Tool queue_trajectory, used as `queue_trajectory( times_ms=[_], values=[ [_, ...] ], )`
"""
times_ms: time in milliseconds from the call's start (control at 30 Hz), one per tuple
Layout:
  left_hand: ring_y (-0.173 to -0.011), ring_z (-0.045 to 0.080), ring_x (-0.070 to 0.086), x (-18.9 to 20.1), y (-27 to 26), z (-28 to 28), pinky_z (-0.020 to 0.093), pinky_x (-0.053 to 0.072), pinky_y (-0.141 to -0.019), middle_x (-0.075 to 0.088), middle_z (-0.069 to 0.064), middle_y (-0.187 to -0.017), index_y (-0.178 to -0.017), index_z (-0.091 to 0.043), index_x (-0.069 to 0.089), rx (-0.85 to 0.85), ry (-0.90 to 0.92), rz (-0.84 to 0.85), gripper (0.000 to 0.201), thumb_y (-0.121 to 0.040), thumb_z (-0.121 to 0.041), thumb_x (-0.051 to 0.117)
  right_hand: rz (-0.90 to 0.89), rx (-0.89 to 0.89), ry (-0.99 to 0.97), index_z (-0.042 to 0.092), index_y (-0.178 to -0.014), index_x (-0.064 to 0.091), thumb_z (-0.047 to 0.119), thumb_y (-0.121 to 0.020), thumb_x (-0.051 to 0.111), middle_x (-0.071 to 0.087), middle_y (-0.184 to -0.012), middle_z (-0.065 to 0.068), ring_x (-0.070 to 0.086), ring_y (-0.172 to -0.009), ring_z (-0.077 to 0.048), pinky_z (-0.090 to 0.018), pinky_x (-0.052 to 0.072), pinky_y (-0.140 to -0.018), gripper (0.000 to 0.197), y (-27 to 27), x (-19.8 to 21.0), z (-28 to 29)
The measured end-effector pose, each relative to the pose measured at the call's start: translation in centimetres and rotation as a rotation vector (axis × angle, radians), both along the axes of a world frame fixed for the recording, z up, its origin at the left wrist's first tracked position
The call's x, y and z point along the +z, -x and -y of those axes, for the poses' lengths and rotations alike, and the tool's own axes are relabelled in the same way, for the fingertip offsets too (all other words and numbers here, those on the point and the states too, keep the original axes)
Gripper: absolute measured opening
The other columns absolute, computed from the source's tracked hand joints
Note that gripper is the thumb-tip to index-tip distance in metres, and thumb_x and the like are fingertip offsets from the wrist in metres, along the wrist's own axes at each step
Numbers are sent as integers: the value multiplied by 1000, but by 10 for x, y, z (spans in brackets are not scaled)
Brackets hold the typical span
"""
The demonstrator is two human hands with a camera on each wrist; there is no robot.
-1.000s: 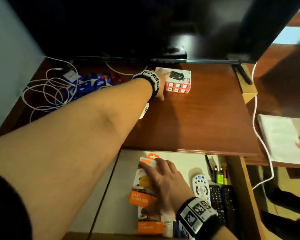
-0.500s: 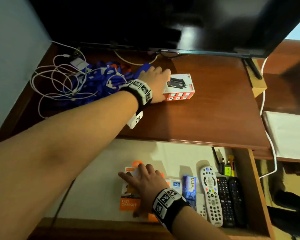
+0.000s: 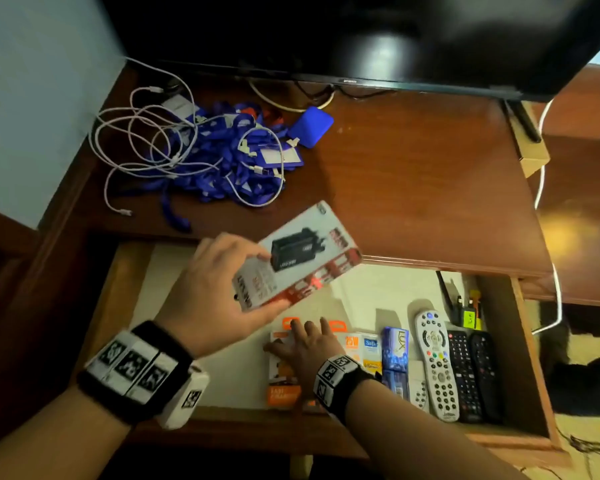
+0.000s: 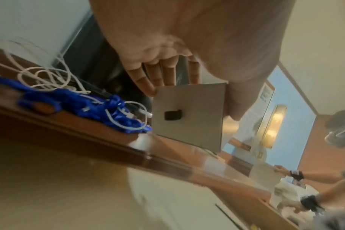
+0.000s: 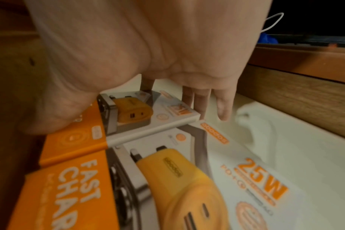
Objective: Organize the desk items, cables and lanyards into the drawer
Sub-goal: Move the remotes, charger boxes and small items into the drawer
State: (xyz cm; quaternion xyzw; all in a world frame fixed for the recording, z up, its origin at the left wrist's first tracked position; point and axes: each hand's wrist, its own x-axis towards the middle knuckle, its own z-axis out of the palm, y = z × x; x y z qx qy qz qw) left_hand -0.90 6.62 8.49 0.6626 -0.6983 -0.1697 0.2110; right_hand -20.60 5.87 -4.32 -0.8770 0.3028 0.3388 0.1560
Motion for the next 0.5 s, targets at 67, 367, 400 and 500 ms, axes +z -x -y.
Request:
queue_trajectory(
  times_ms=[67, 367, 400, 500],
  values=[
    [-108, 12, 51, -17, -8, -21, 33, 46, -89, 53, -15, -119, -120, -35, 58, -42, -16, -10, 66, -69, -70, 79, -4, 16, 15, 47, -155, 13, 68, -70, 80, 15, -160, -15, 25, -145, -41, -69, 15, -118, 110, 0, 0, -4],
    [-113, 4, 47, -57, -5, -30, 22, 39, -93, 54, -19, -123, -122, -40, 58, -70, -105, 15, 61, -72, -70, 78, 78, -94, 16, 47, -154, 24, 73, -95, 40, 14, -167, -11, 22, -150, -40, -66, 13, -120, 66, 8, 4, -21],
    [-113, 4, 47, -61, -1, -27, 22, 39, -93, 54, -18, -123, -122, -39, 58, -61, -103, 18, 61, -73, -68, 79, 81, -112, 5, 47, -155, 21, 72, -96, 38, 10, -168, -12, 17, -152, -41, -65, 13, -121, 67, 9, 5, -23],
    [-115, 7, 48, -74, 11, -17, 24, 42, -95, 54, -18, -125, -123, -40, 56, -55, -139, 37, 60, -74, -64, 79, 134, -169, -81, 43, -159, 15, 71, -98, 35, 3, -171, -12, 6, -156, -39, -58, 16, -124, 70, 18, 18, -25]
  ],
)
